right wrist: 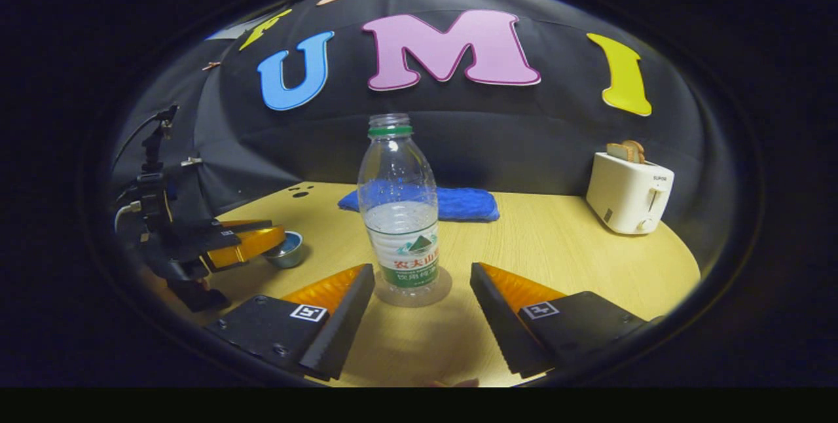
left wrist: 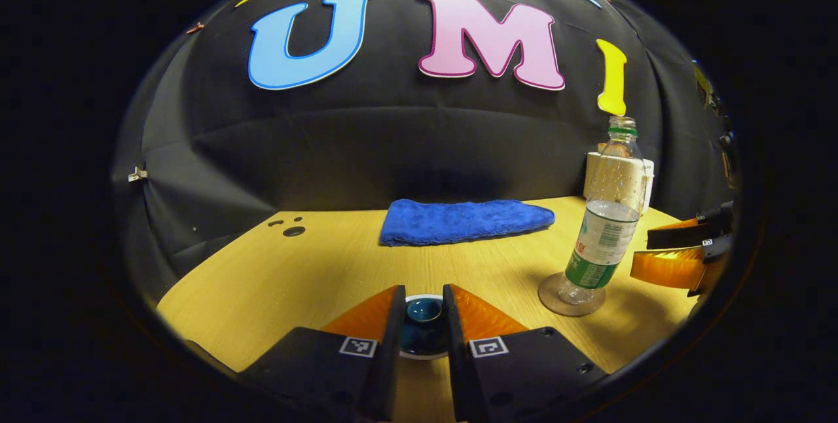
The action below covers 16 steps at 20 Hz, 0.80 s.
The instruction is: Open the teacup lid with one hand, grasp the water bottle and pour water into the teacup with the other hand; after pouring, place the water bottle on the coaster and then close the teacup lid.
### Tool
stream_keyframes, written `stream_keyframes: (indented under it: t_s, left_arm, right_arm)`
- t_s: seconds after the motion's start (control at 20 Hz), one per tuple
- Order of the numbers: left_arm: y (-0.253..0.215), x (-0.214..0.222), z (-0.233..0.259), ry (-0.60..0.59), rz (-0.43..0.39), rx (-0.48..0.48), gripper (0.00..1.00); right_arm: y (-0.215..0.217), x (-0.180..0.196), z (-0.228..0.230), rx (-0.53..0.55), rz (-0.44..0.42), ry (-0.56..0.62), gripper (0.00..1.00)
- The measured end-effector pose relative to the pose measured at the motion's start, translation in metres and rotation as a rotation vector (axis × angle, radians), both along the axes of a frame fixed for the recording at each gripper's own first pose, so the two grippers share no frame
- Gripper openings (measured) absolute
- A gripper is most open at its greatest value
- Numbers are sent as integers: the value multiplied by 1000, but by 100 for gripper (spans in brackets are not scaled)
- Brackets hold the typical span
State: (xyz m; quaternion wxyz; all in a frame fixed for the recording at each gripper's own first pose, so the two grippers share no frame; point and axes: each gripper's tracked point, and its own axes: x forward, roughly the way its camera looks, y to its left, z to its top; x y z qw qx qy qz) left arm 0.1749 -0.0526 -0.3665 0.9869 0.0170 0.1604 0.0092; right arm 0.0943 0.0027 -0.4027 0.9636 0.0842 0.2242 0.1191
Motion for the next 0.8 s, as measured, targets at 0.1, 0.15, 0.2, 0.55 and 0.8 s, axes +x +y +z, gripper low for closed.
stream_keyframes:
  t_s: [0.1, 0.15, 0.2, 0.55, 0.8]
  left_arm:
    - [0, -5, 13, -12, -7, 13, 36]
    - [-2, -7, 23, -22, -13, 13, 44]
    - [-4, -10, 35, -35, -20, 9, 40]
    - [-16, -34, 135, -75, -67, -42, 40]
    - [-3, -52, 216, -128, -38, -55, 44]
  right_arm:
    - [-1, 1, 14, -8, 2, -18, 92]
    - [-3, 2, 23, -13, 1, -28, 92]
    - [-3, 3, 32, -15, 0, -37, 92]
    - [-4, 3, 137, 36, -46, -118, 92]
    - [-2, -15, 215, 10, -59, -179, 92]
